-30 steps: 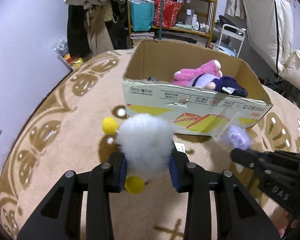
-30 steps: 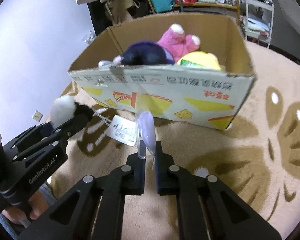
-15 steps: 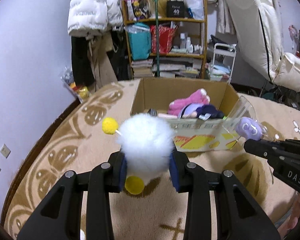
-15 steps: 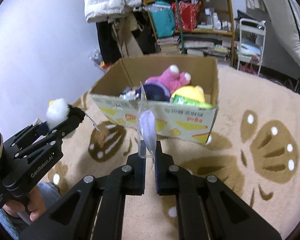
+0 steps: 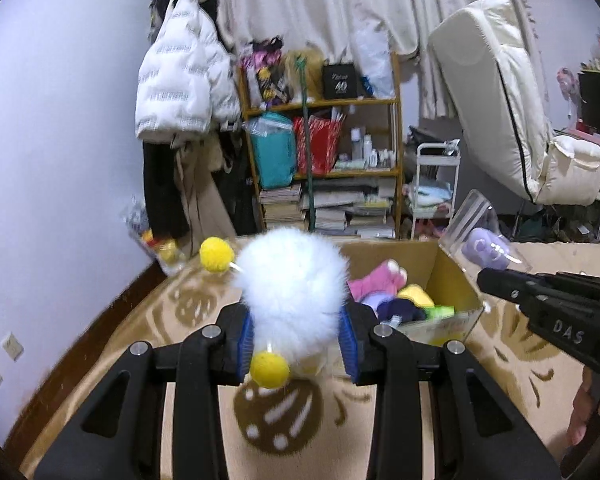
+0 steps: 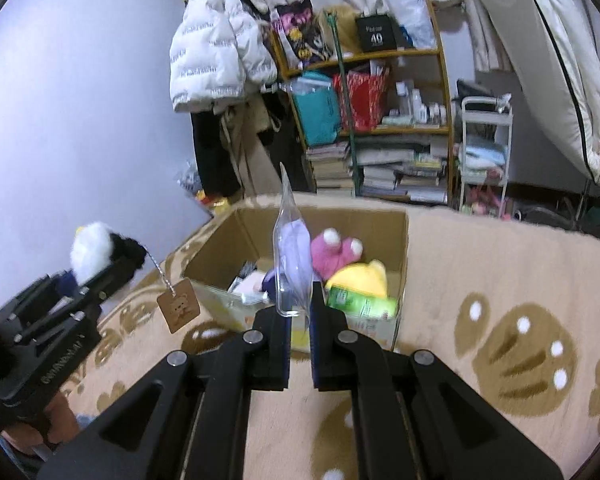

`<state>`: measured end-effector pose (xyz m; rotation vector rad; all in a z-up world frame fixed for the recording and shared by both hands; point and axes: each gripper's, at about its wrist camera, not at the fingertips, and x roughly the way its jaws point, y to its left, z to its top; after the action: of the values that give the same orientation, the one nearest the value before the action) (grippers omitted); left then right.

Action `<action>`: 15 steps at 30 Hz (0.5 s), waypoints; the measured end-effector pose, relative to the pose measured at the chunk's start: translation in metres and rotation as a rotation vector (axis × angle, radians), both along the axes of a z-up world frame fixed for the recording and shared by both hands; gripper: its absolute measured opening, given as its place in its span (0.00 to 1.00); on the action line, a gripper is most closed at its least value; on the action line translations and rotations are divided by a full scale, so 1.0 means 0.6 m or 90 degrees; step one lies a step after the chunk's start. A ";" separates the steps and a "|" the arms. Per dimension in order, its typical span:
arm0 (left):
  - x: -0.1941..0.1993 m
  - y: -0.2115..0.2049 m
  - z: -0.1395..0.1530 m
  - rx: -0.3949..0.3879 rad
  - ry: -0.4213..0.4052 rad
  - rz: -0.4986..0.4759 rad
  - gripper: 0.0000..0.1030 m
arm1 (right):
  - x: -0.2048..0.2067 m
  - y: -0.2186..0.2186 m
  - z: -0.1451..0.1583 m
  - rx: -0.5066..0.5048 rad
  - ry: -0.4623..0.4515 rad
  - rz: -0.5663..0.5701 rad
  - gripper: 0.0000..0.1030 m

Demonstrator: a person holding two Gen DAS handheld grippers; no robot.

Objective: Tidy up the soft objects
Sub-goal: 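Lift the white fluffy toy with the left tool while the right tool lifts the clear bag over the box, then open the left tool dropping the fluffy toy into the box while the right tool drops the bag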

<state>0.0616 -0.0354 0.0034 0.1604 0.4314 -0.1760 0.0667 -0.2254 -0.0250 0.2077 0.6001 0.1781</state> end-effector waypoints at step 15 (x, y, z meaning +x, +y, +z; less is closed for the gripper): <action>0.109 -0.047 -0.011 0.027 0.007 -0.039 0.33 | 0.084 -0.014 -0.024 -0.010 -0.014 -0.025 0.08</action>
<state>0.1268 -0.0636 -0.0029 0.2143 0.4423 -0.2274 0.1172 -0.2340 -0.0392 0.2016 0.5758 0.1380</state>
